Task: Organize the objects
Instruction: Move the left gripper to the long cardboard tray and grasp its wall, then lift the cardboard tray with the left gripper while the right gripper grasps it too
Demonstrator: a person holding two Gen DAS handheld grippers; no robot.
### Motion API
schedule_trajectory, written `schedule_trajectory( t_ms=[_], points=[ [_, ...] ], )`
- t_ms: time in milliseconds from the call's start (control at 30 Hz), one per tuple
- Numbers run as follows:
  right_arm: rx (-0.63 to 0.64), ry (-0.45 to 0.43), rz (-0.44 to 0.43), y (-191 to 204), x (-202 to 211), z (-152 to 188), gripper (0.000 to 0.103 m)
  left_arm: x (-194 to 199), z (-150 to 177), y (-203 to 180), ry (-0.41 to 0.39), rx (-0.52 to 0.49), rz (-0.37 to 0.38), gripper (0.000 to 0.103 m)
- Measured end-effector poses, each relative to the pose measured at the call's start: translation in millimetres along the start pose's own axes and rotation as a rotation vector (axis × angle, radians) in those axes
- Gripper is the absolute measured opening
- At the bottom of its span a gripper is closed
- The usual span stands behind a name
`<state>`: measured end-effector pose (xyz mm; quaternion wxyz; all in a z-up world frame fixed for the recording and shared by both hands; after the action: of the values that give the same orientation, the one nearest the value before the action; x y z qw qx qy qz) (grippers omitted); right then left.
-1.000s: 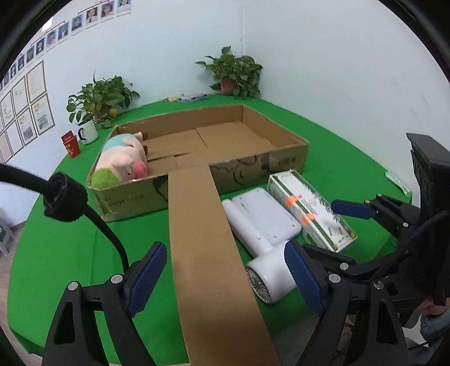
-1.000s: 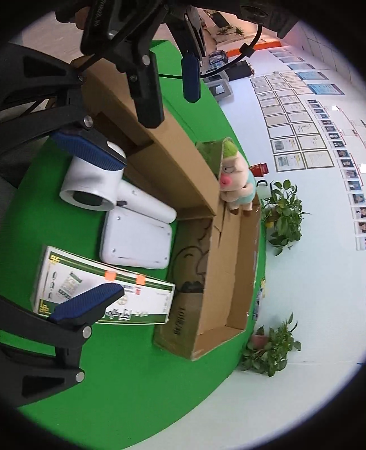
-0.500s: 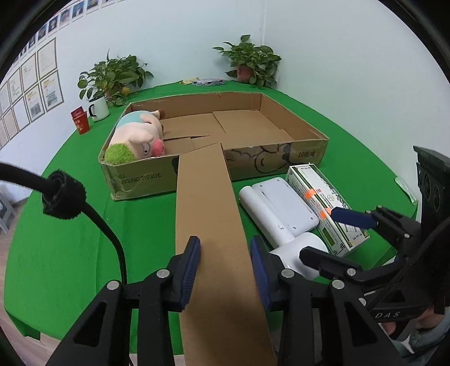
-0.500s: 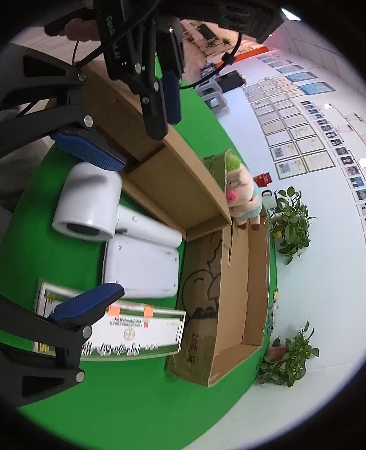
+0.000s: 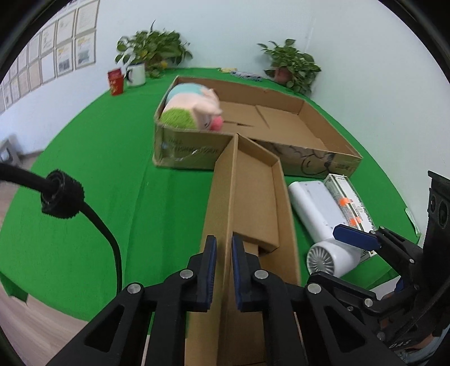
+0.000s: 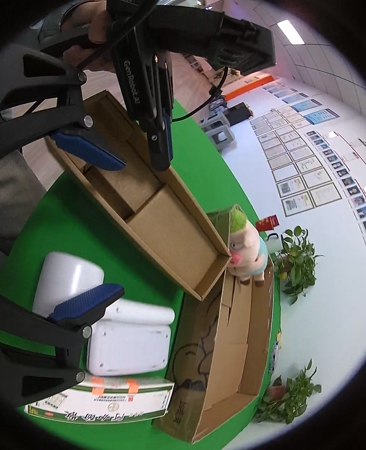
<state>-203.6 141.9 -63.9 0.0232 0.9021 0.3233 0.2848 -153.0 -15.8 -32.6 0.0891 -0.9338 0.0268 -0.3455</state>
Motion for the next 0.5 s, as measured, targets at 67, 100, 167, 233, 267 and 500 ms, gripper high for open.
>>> schedule_trajectory(
  t_ms=[67,100,167,233,267,500],
  points=[
    [0.02,0.038,0.035,6,-9,1,0.082,-2,7,5,0.026,0.021,0.018,0.006],
    [0.026,0.065,0.056,8,-14,3,0.082,-3,10,6,0.035,0.025,0.027,0.006],
    [0.048,0.086,0.098,10,-20,3,0.082,-3,17,3,0.051,0.027,0.041,0.006],
    [0.044,0.101,0.108,9,-23,3,0.081,-3,23,1,0.062,0.036,0.063,0.006],
    [0.041,0.105,0.115,9,-23,3,0.08,-3,25,-2,0.061,0.041,0.071,0.006],
    [0.044,0.117,0.216,-2,-25,3,0.037,3,30,-19,0.085,0.047,0.094,0.007]
  ],
)
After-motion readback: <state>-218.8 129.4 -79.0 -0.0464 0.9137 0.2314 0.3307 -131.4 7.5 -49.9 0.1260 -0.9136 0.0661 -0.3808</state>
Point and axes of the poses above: each gripper's, at about its wrist camera, not at the fingertips, and x roughly against the way its jaws point, y to its left, z to its underside, the point moved 1 cm from there along -x, roughly the way its jaws point, and after that the axes turned 11 degrees about -y, right-handed, at the moved point
